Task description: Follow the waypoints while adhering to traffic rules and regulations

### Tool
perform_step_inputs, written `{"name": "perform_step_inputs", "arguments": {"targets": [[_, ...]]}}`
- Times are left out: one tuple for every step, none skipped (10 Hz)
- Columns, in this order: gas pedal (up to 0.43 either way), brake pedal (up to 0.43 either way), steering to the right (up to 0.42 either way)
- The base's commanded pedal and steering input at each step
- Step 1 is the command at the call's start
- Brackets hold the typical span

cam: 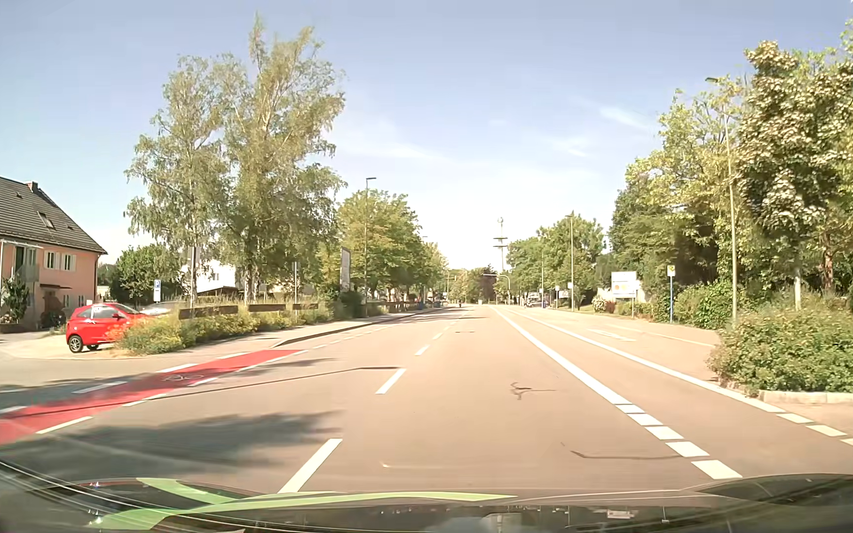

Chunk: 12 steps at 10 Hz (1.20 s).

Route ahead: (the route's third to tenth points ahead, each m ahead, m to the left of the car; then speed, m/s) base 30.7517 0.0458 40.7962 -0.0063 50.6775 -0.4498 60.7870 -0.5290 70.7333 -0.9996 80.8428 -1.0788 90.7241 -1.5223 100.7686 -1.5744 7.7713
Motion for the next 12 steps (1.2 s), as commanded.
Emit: {"name": "perform_step_inputs", "arguments": {"targets": [[0.000,0.000,0.009],[0.000,0.000,0.009],[0.000,0.000,0.009],[0.000,0.000,0.009],[0.000,0.000,0.009],[0.000,0.000,0.009],[0.000,0.000,0.009],[0.020,0.000,0.009],[0.028,0.000,0.009],[0.039,0.000,0.009],[0.047,0.000,0.009],[0.047,0.000,0.009]]}}
